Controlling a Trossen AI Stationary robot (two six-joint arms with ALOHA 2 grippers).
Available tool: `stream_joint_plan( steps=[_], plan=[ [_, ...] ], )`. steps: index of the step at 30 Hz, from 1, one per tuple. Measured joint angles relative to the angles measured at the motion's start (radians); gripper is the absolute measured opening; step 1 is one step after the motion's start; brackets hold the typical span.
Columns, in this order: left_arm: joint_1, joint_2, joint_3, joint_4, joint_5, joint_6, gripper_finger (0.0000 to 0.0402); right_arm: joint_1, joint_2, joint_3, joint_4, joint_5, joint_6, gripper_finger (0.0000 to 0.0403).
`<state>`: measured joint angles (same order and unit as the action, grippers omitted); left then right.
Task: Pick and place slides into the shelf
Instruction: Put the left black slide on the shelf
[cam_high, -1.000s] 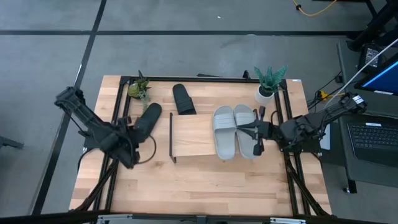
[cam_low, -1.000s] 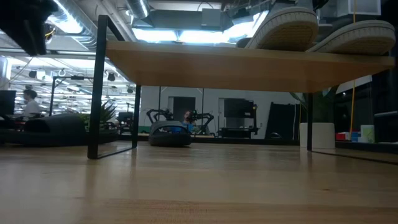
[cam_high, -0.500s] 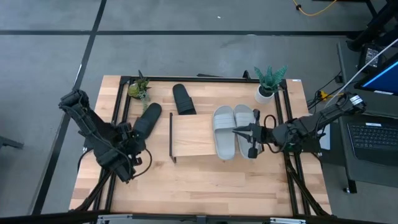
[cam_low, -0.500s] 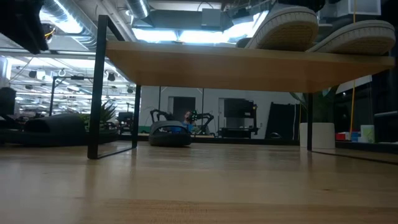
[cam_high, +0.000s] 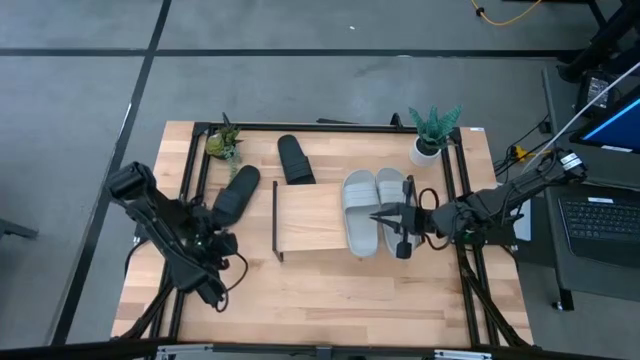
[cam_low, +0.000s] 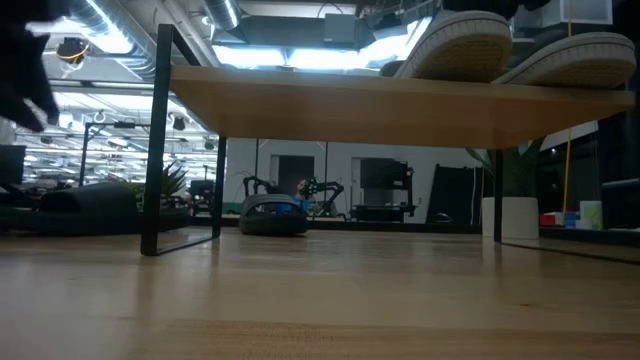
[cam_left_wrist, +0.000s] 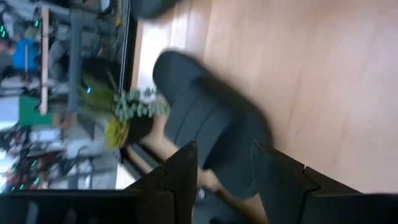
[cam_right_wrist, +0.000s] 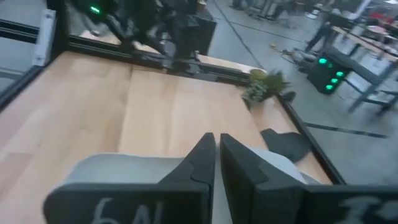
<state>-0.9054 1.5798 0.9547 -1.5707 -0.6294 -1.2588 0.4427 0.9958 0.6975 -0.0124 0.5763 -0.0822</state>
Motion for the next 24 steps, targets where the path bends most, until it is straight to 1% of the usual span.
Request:
stream_joint_plan(
  steps=[3,5,10,15,18,24],
  plan=[
    [0.001,0.010,-0.043,0.002,0.049,-0.022,0.0140,0.000,0.000,0.000,0.011,-0.007,0.001,0.0016],
    [0.001,0.013,-0.064,0.015,0.058,-0.022,0.0140,0.000,0.000,0.000,0.010,-0.007,0.002,0.0009],
    [0.001,0.013,-0.083,0.029,0.058,-0.017,0.0140,0.000,0.000,0.000,0.011,-0.007,0.003,0.0005],
    [0.002,0.013,-0.083,0.037,0.058,-0.016,0.0140,0.000,0.000,0.000,0.011,-0.009,0.003,0.0022],
    [0.002,0.013,-0.083,0.047,0.056,-0.015,0.0140,0.000,0.000,0.000,0.011,-0.024,0.003,0.0026],
    [0.002,0.013,-0.083,0.054,0.038,-0.014,0.0140,0.000,0.000,0.000,0.010,-0.031,0.003,0.0014]
  ],
)
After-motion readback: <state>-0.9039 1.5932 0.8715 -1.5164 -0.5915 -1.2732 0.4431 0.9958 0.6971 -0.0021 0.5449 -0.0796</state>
